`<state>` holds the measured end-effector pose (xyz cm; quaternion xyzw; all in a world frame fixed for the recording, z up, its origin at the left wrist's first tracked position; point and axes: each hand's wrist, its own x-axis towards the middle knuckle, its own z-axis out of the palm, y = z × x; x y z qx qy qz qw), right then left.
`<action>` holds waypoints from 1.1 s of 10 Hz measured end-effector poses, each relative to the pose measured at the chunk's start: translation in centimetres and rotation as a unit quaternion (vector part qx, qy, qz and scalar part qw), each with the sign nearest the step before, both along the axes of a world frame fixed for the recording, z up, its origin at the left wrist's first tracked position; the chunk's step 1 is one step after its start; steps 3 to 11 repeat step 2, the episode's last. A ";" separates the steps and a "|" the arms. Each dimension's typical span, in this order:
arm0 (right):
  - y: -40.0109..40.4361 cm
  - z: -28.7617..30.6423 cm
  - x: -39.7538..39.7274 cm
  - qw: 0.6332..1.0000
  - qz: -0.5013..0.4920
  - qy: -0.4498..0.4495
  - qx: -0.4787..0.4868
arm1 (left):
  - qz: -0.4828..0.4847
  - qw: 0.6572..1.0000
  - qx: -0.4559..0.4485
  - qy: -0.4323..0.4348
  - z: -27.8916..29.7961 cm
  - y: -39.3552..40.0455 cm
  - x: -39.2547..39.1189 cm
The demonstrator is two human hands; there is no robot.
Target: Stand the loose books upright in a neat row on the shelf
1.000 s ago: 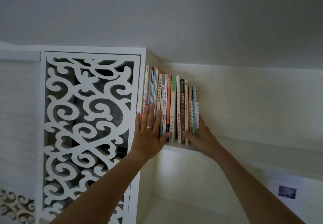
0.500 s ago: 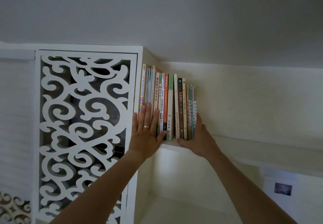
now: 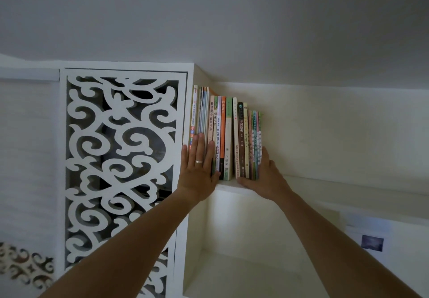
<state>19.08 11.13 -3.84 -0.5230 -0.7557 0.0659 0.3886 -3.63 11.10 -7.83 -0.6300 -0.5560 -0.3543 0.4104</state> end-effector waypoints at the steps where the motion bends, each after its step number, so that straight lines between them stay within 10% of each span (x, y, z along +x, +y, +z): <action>1: -0.1 -0.2 0.6 0.999 0.021 -0.001 0.032 | -0.025 1.000 -0.018 0.000 1.2 -2.0 0.1; 11: -1.1 0.2 1.3 0.999 0.018 0.030 0.041 | -0.113 0.990 0.019 -0.082 3.6 -5.8 0.3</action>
